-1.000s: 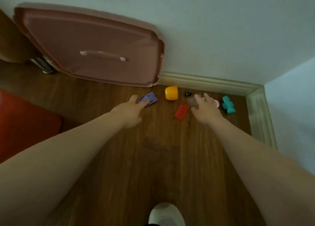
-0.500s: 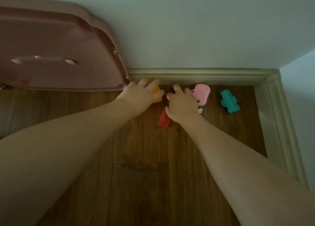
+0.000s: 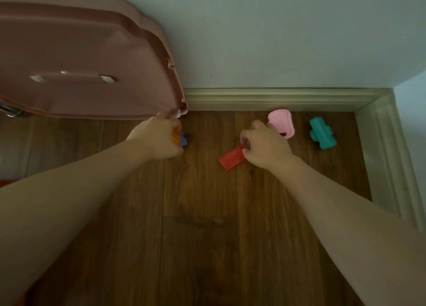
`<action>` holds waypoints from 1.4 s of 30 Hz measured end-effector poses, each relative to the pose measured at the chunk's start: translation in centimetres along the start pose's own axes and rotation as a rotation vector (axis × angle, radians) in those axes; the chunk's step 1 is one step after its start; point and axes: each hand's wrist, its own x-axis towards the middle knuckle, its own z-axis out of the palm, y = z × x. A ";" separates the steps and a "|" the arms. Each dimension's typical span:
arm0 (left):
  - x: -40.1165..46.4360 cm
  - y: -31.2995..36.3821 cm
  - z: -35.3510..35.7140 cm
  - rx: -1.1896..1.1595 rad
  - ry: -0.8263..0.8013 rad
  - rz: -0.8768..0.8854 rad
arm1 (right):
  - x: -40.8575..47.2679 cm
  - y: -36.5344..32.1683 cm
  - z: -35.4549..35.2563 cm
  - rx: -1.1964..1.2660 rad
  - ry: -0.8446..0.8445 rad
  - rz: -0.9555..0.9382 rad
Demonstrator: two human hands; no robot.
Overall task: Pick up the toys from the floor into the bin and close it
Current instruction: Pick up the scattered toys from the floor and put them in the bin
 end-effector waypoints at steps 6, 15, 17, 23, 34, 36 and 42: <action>-1.4 -1.8 1.8 0.028 0.049 -0.277 | -1.6 0.3 0.8 -0.083 -0.117 -0.066; -0.1 0.2 3.5 0.271 0.000 -0.305 | -2.5 -2.9 1.8 -0.366 -0.226 -0.212; -0.6 0.3 3.9 0.212 0.012 -0.297 | -2.7 -3.7 2.6 -0.396 -0.172 -0.198; -6.0 -1.4 4.9 -0.206 -0.144 -0.250 | -3.0 -6.2 3.7 -0.249 -0.134 -0.081; -22.4 -6.8 -2.8 -0.708 0.041 -0.042 | -7.8 -20.1 -1.9 1.359 -0.562 -0.069; -26.3 -8.5 -4.5 -0.705 0.152 -0.014 | -9.3 -24.2 -2.8 1.434 -0.637 -0.136; -36.5 -16.3 -5.5 -0.375 0.516 -0.095 | -13.0 -36.4 -3.2 1.259 -0.664 -0.243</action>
